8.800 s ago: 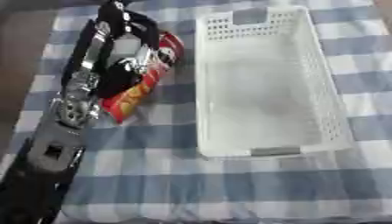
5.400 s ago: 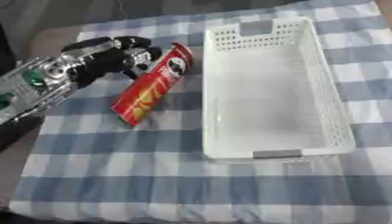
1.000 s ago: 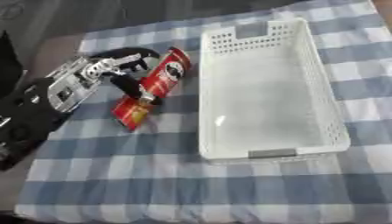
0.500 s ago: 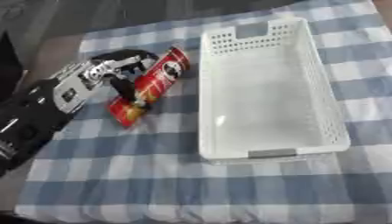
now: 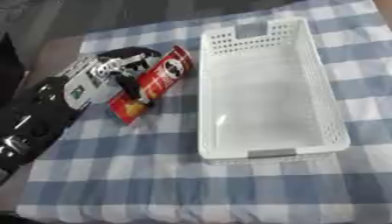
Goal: Pick up objects on the table and place them in the box.
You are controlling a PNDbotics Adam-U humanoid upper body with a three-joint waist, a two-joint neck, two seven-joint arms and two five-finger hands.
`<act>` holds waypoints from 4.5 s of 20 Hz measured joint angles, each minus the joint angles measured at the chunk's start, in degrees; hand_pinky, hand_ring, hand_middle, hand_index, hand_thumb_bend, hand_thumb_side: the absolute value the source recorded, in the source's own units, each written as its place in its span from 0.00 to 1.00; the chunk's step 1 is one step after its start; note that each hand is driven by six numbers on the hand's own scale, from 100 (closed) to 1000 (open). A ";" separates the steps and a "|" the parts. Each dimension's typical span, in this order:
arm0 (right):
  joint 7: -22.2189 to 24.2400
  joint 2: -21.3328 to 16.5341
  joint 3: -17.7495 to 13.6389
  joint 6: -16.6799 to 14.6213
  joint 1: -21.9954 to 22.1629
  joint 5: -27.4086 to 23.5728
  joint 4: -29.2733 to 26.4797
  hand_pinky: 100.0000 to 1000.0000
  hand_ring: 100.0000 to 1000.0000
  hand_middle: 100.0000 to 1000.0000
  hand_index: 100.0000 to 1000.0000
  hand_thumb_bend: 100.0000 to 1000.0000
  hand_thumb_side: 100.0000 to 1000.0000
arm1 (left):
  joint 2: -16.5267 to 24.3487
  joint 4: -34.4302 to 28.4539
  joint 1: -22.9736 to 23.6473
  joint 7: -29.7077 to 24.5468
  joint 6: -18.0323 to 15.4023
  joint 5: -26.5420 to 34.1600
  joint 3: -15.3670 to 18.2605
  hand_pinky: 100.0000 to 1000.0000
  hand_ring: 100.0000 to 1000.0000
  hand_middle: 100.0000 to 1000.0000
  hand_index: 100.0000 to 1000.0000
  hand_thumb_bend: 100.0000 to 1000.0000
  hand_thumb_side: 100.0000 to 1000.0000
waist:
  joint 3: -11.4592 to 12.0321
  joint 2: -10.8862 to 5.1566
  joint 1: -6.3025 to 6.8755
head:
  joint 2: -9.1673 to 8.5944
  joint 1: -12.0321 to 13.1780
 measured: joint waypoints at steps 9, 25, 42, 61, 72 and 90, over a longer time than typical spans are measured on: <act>0.17 -0.02 0.05 -0.08 0.02 0.00 0.00 0.30 0.54 0.65 0.84 0.00 0.76 | -3.93 5.35 -2.21 -1.18 -2.11 -4.32 0.56 0.72 0.80 0.94 0.99 0.61 0.07 | -0.24 0.00 0.28 | 0.00 0.05; 0.59 -0.10 0.33 -0.48 0.00 0.00 0.23 0.29 0.54 0.65 0.84 0.00 0.76 | -5.29 3.25 -3.38 16.75 -9.93 -31.43 2.59 0.00 0.00 0.04 0.15 0.73 0.00 | -0.66 0.64 0.48 | 0.00 0.50; 0.76 -0.03 0.32 -0.54 -0.01 0.06 0.37 0.30 0.54 0.65 0.83 0.00 0.76 | 1.66 -0.52 -4.73 17.63 -6.57 -31.38 7.36 0.00 0.00 0.05 0.16 0.73 0.00 | -0.21 -0.09 0.01 | 0.00 0.51; 0.85 0.78 0.33 -0.15 -0.03 0.06 0.37 0.30 0.54 0.65 0.83 0.00 0.75 | 4.75 -14.77 -8.76 14.97 -3.83 -20.11 7.16 0.00 0.00 0.00 0.12 0.66 0.00 | -3.57 -1.64 -0.09 | 0.00 0.49; 1.57 0.94 0.70 0.24 -0.08 -0.06 0.38 0.30 0.54 0.65 0.83 0.00 0.75 | -1.28 -16.15 -11.61 12.73 -4.83 -18.91 4.54 0.00 0.00 0.00 0.12 0.60 0.00 | -8.85 -2.22 1.68 | 0.00 0.99; 2.33 0.68 0.94 0.02 -0.66 -0.27 0.38 0.30 0.54 0.65 0.83 0.00 0.75 | -11.67 -12.82 -10.01 15.48 -3.66 -15.77 3.30 0.00 0.00 0.04 0.16 0.22 0.00 | -10.77 -1.38 2.11 | 0.00 1.51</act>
